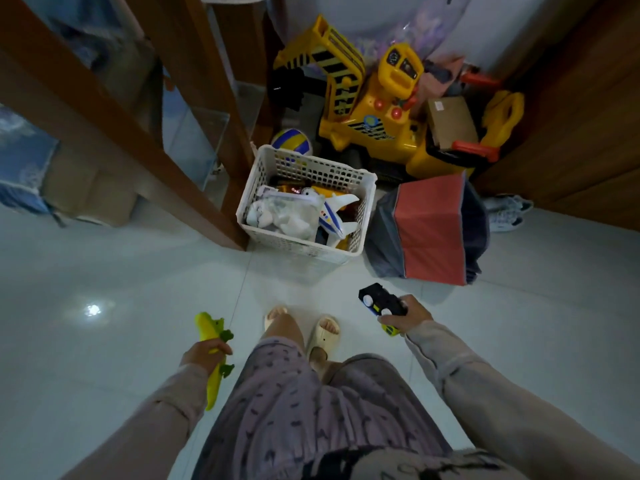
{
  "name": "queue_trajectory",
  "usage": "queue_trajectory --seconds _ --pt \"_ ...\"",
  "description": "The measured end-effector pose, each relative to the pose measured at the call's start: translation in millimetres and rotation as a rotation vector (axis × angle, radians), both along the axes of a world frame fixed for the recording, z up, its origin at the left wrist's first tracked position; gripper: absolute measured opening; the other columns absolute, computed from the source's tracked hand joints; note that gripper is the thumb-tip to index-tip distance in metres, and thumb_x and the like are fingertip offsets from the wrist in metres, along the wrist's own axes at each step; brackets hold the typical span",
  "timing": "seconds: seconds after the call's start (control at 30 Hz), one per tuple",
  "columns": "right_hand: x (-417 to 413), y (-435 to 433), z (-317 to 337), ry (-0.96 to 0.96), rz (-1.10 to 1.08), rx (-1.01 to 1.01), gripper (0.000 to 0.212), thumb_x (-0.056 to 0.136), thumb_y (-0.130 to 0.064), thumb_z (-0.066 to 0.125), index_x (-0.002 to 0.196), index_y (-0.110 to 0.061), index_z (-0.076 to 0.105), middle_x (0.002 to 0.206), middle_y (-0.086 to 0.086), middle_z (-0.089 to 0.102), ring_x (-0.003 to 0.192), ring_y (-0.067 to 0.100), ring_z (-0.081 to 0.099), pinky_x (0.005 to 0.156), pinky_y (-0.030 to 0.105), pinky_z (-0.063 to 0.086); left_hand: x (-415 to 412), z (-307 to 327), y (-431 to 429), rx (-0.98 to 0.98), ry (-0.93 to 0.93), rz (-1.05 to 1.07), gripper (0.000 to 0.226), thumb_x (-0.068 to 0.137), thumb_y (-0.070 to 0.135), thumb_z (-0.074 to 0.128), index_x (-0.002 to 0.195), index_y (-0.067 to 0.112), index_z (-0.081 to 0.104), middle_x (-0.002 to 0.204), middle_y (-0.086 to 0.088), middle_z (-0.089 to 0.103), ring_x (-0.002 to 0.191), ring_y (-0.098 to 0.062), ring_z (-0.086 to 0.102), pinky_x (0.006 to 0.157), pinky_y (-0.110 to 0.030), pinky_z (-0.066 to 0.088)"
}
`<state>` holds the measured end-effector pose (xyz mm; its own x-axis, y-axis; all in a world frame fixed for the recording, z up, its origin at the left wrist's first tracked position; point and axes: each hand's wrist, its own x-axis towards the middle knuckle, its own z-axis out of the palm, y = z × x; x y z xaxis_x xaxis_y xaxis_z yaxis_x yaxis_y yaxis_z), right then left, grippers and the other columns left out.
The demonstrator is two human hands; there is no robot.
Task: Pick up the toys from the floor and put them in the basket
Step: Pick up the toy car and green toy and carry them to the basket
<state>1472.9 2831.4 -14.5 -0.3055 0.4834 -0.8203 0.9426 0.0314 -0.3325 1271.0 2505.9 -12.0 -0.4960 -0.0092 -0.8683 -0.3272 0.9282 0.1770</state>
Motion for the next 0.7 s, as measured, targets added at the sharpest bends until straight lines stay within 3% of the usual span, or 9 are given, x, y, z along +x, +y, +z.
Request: queue_trajectory --seconds 0.1,0.27,0.37,0.47,0.5,0.57,0.6,0.7 --pt "-19 11 -3 -0.020 -0.015 0.001 0.038 0.073 -0.024 0.077 0.090 -0.010 0.046 0.088 0.007 0.050 0.082 0.018 0.049 0.071 0.023 0.032 -24 -4 18 -0.007 -0.008 0.001 0.025 0.088 0.004 0.054 0.105 0.006 0.072 0.126 -0.017 0.062 0.116 -0.036 0.057 0.096 -0.034 0.045" --pt "-37 17 -11 -0.053 -0.100 -0.076 0.038 0.075 -0.021 0.076 0.093 -0.009 0.046 0.091 0.009 0.049 0.086 0.018 0.048 0.073 0.026 0.034 -73 0 63 -0.001 -0.025 -0.085 0.023 0.088 0.004 0.052 0.078 0.019 0.065 0.129 -0.014 0.061 0.115 -0.034 0.056 0.092 -0.030 0.042" --pt "-44 12 -15 -0.087 -0.218 -0.110 0.034 0.075 -0.017 0.076 0.096 -0.007 0.051 0.093 0.011 0.051 0.088 0.019 0.051 0.074 0.032 0.040 -112 -3 96 0.024 -0.037 -0.085 0.024 0.089 0.004 0.051 0.080 0.016 0.071 0.133 -0.011 0.059 0.115 -0.033 0.056 0.075 -0.019 0.044" --pt "-53 11 -19 -0.144 -0.290 -0.137 0.036 0.075 -0.016 0.076 0.102 -0.005 0.055 0.096 0.012 0.054 0.091 0.019 0.053 0.076 0.032 0.039 -150 0 137 0.091 -0.024 -0.130 0.035 0.090 0.000 0.050 0.064 0.018 0.065 0.134 -0.008 0.057 0.098 -0.032 0.058 0.048 -0.002 0.045" --pt "-57 10 -20 -0.155 -0.308 -0.156 0.034 0.075 -0.015 0.076 0.099 -0.006 0.053 0.096 0.012 0.054 0.091 0.019 0.053 0.076 0.032 0.038 -162 -1 149 0.097 -0.006 -0.168 0.034 0.090 0.000 0.049 0.066 0.017 0.066 0.134 -0.008 0.057 0.098 -0.031 0.058 0.054 -0.003 0.047" --pt "-66 12 -24 -0.151 -0.352 -0.166 0.034 0.075 -0.013 0.076 0.092 -0.006 0.048 0.094 0.013 0.051 0.089 0.019 0.051 0.076 0.033 0.037 -185 -3 172 0.098 0.042 -0.228 0.028 0.091 0.003 0.047 0.089 0.012 0.073 0.137 -0.009 0.055 0.113 -0.032 0.057 0.083 -0.020 0.049" --pt "-72 14 -25 -0.152 -0.362 -0.155 0.035 0.075 -0.013 0.077 0.089 -0.006 0.046 0.092 0.012 0.050 0.089 0.018 0.050 0.075 0.031 0.035 -195 -7 182 0.098 0.048 -0.251 0.029 0.091 0.004 0.045 0.099 0.010 0.073 0.138 -0.010 0.054 0.117 -0.032 0.056 0.088 -0.025 0.047" --pt "-90 25 -29 -0.132 -0.345 -0.165 0.036 0.076 -0.012 0.076 0.084 -0.005 0.042 0.089 0.012 0.047 0.087 0.018 0.048 0.073 0.030 0.032 -217 -12 212 0.180 -0.006 -0.361 0.031 0.091 -0.006 0.042 0.098 -0.001 0.072 0.130 -0.019 0.057 0.104 -0.033 0.055 0.063 -0.011 0.047"
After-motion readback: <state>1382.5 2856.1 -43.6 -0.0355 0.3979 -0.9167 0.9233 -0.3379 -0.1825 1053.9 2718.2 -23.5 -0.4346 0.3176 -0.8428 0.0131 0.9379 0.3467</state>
